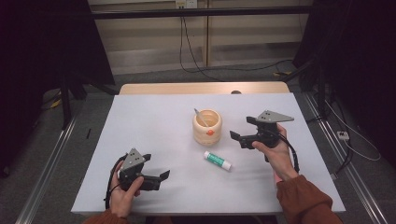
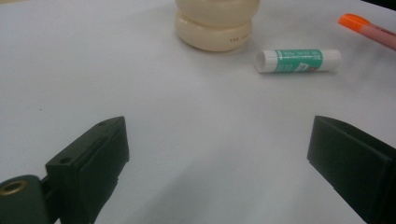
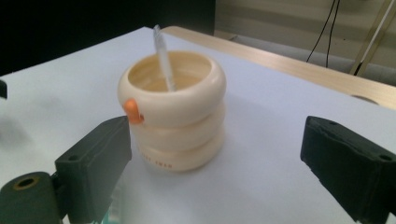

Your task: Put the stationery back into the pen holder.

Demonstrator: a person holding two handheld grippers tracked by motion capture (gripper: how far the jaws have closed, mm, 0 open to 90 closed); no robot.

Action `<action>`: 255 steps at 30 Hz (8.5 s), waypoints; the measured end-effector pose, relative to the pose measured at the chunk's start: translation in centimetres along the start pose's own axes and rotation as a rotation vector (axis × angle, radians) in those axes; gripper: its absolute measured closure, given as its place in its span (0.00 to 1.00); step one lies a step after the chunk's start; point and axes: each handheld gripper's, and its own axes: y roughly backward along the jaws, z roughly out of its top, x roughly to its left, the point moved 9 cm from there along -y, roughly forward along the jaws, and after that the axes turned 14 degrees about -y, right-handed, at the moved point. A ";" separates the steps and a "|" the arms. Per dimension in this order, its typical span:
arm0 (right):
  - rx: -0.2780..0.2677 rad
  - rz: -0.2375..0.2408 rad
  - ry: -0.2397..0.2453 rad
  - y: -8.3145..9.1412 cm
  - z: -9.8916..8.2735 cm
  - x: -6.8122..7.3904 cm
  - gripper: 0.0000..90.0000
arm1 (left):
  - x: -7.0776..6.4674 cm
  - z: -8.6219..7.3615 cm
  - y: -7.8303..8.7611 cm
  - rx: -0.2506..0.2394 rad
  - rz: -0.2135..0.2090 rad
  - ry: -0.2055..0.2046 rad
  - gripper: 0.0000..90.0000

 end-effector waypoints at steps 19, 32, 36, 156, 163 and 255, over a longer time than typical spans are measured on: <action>0.364 0.047 0.035 0.2 -4.6 1.6 0.09 | 0.0 -0.1 -0.1 0.009 -0.003 0.001 0.06; 0.621 0.093 0.133 -1.1 -7.2 4.4 0.13 | -0.1 0.0 -0.2 0.009 -0.008 -0.001 0.06; 0.656 0.092 0.148 -1.4 -7.5 4.9 0.17 | -0.1 -0.1 -0.2 0.009 -0.012 -0.003 0.06; 0.804 0.366 0.331 -1.8 -5.7 12.5 0.73 | -6.2 3.7 -3.1 0.154 0.111 -0.754 0.13; 0.808 0.361 0.328 -1.8 -5.7 12.4 0.73 | -5.9 3.4 -3.2 0.200 0.247 -0.963 0.16; 0.504 0.165 0.132 0.9 -5.4 6.2 0.10 | -4.7 6.2 -4.8 0.007 0.013 -0.508 0.74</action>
